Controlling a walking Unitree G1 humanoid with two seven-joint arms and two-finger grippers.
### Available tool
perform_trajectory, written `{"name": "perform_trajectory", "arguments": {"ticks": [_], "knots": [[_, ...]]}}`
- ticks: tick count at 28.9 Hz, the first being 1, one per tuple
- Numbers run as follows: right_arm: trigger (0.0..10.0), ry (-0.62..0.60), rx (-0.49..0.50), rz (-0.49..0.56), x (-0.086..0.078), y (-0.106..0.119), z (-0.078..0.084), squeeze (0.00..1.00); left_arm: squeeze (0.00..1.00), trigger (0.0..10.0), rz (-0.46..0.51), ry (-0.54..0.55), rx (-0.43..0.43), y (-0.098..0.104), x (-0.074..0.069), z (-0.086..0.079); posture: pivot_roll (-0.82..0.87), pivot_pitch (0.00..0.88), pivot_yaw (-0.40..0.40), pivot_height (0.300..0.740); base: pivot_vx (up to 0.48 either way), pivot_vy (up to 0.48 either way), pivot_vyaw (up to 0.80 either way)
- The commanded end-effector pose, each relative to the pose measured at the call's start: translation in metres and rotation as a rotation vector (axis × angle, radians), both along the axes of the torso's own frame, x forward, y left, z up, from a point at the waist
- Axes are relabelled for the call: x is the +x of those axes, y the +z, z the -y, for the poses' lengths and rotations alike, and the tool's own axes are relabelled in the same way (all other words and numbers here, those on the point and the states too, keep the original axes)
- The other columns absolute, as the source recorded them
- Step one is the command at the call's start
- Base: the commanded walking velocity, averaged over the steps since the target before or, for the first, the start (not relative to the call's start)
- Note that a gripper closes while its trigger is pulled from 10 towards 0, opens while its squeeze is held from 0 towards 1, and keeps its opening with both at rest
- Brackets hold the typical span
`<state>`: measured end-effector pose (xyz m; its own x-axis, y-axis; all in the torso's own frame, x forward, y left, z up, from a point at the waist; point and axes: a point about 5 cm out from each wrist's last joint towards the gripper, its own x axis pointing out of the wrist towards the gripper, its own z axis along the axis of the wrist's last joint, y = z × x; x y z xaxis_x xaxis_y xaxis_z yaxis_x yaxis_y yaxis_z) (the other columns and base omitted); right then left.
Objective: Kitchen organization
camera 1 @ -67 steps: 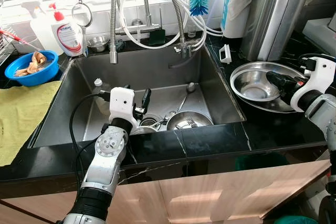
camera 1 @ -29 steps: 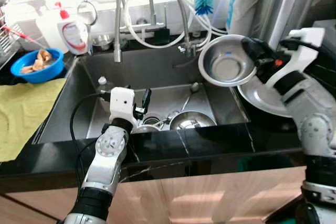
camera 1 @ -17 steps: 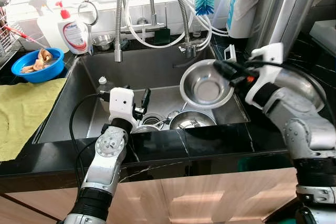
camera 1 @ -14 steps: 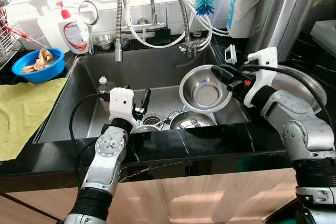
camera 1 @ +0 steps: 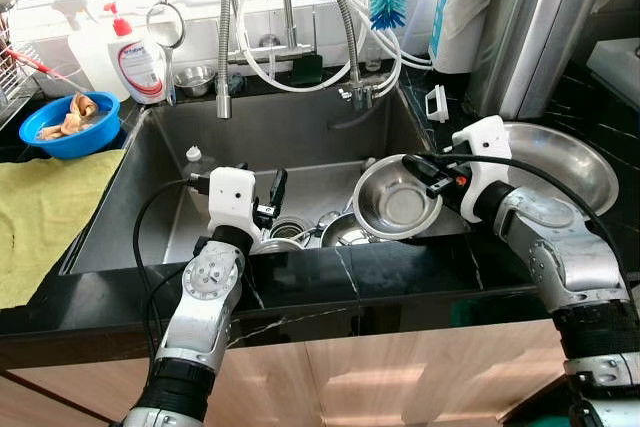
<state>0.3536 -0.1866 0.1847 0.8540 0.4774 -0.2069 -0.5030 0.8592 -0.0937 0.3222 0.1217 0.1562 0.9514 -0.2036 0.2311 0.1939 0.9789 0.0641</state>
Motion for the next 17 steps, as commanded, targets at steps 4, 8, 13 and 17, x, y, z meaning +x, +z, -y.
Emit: {"name": "perform_trajectory", "arguments": {"ticks": [4,8,13,17], "knots": [[10.0,-0.003,-0.044,0.018,0.005,0.002,-0.002,0.0,0.0,10.0,0.012,0.015,-0.011,0.002,-0.002,-0.004,-0.1,0.0,0.067,0.74,0.0,0.0,0.0],[10.0,-0.045,-0.099,0.028,0.007,0.004,0.008,0.0,0.0,10.0,0.014,0.015,-0.011,0.002,-0.002,-0.004,-0.1,0.0,0.067,0.74,0.0,0.0,0.0],[10.0,-0.087,-0.147,0.057,0.01,0.01,0.018,0.0,0.0,10.0,0.017,0.01,-0.013,0.002,-0.002,-0.003,-0.1,0.0,0.068,0.74,0.0,0.0,0.0],[10.0,-0.101,-0.129,0.12,0.014,0.023,0.017,0.0,0.0,10.0,0.018,0.008,-0.016,0.002,-0.002,-0.002,-0.1,0.0,0.068,0.74,0.0,0.0,0.0]]}}
